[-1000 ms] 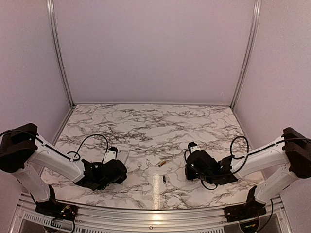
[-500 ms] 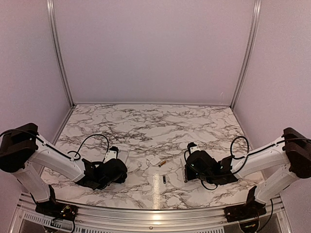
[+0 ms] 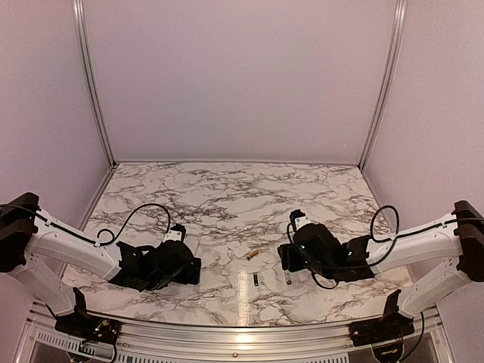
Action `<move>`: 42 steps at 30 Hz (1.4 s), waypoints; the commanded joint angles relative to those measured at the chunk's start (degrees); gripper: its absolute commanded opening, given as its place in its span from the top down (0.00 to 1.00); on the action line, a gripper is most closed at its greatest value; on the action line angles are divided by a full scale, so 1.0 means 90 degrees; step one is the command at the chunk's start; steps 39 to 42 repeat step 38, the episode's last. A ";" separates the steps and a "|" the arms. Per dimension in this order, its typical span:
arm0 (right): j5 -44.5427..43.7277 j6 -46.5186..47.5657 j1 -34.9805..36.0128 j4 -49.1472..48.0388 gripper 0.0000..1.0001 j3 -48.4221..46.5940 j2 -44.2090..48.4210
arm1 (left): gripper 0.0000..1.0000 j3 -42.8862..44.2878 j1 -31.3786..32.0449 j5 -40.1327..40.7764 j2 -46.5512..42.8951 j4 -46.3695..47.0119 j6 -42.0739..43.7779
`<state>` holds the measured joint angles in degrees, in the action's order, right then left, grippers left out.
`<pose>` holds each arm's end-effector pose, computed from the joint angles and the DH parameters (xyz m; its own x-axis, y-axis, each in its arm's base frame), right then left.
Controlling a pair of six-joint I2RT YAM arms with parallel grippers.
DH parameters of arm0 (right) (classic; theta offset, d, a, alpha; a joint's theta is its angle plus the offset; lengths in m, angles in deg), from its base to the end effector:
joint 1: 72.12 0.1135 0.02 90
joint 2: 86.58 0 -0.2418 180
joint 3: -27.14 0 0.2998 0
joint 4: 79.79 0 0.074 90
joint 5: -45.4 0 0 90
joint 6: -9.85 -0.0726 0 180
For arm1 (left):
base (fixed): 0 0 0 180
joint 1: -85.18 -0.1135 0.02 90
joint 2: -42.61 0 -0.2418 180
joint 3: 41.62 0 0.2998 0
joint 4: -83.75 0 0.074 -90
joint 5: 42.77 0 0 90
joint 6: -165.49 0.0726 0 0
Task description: Unload the batteries from the remote control
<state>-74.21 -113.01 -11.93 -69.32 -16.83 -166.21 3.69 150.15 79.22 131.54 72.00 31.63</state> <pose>0.1878 0.2556 0.0777 -0.6180 -0.1297 -0.7754 -0.2962 0.9520 0.0768 0.1658 -0.2642 0.0369 -0.6952 0.0999 -0.7118 0.2210 0.9720 -0.0794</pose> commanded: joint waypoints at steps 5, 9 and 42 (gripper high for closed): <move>-0.0810 0.0641 0.0029 0.0541 0.02 -0.0771 0.1008 | 0.01 0.0305 -0.0284 0.0832 -0.2066 -0.0817 0.1128; -0.1199 0.0858 0.0008 0.0498 0.02 -0.0770 0.1508 | 0.01 0.0166 -0.0555 0.1299 -0.3224 -0.0780 0.1731; -0.2337 0.1553 -0.0407 -0.0225 0.01 0.0504 0.3408 | 0.01 -0.1428 -0.5110 0.1716 -0.2386 0.4449 0.4597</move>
